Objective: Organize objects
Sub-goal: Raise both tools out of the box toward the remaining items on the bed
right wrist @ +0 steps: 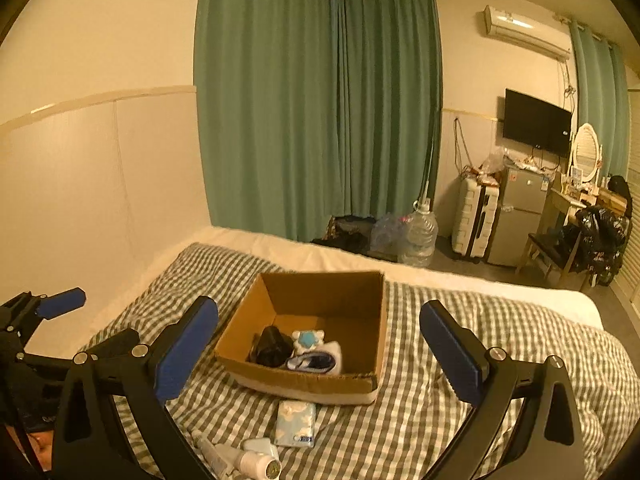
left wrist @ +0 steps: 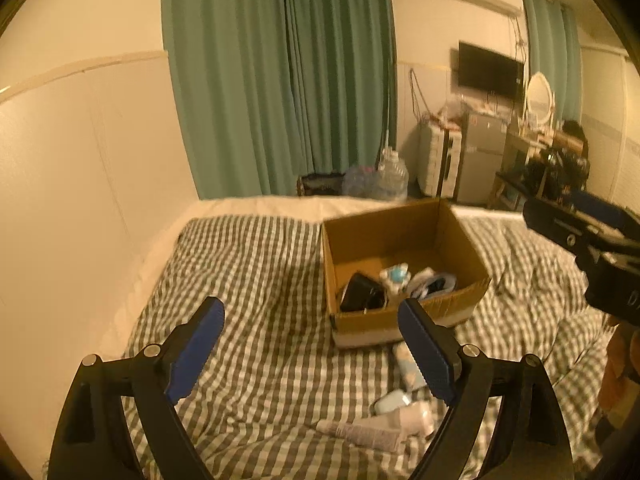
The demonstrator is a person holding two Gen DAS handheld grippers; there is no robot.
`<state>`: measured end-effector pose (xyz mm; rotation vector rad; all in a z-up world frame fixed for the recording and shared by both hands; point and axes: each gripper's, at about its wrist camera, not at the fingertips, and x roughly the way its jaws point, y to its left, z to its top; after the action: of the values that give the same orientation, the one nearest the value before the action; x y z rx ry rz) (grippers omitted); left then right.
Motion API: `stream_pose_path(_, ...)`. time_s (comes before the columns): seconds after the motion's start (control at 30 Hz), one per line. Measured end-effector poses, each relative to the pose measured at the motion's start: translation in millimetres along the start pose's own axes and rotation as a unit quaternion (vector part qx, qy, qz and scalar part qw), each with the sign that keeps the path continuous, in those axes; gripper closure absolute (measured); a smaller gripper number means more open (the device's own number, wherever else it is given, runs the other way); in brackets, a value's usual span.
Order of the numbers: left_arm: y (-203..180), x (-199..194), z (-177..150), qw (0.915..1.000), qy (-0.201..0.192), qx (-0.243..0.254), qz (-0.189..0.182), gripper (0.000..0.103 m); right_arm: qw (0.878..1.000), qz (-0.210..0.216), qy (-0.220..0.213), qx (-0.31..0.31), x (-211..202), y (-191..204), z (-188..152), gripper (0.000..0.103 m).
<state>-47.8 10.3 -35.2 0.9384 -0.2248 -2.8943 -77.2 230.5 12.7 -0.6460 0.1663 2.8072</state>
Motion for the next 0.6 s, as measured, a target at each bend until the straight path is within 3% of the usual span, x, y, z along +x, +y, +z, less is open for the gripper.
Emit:
stream_pose_path(0.37,-7,44,-57,0.9947,0.099,0.009,-0.029,0.012,0.998,-0.001,0.064,-0.005,43,3,-55,0.003)
stream_pose_path(0.6,-30,58,-82,0.986,0.151,0.028,-0.065,0.012,0.994,-0.003,0.105,-0.003,73,-6,-78,0.006)
